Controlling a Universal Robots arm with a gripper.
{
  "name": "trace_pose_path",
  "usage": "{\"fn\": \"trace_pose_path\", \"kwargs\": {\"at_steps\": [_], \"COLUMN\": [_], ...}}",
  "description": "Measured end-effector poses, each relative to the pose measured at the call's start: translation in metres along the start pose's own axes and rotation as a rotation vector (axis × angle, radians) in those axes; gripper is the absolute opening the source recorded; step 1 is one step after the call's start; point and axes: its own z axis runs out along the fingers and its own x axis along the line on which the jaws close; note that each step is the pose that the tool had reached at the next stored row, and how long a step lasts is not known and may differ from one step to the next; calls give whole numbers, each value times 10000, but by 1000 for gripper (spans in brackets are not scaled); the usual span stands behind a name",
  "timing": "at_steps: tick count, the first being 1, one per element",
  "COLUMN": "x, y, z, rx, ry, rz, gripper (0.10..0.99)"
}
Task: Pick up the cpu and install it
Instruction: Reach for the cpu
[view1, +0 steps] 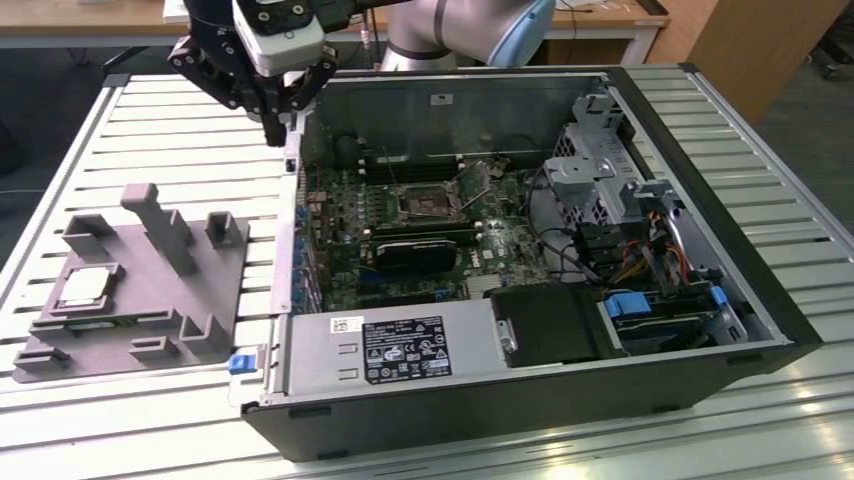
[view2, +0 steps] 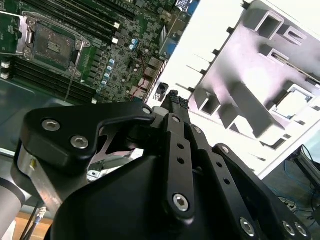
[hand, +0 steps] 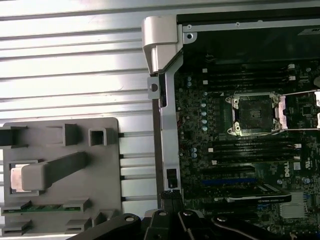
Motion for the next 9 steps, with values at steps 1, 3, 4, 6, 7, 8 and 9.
{"fn": "trace_pose_path", "kwargs": {"at_steps": [1,3,4,6,7,8,9], "x": [3,10,13,20,23,27,30], "y": [0,-1,-1,-2,-2,-2,-3], "z": [1,2,3,4,5,6,7], "rx": [0,1,0,1,1,1,1], "ry": [2,7,9,14,16,18,20], "rz": [0,0,0,1,1,1,1], "gripper": [106,106,106,106,106,106,106]}}
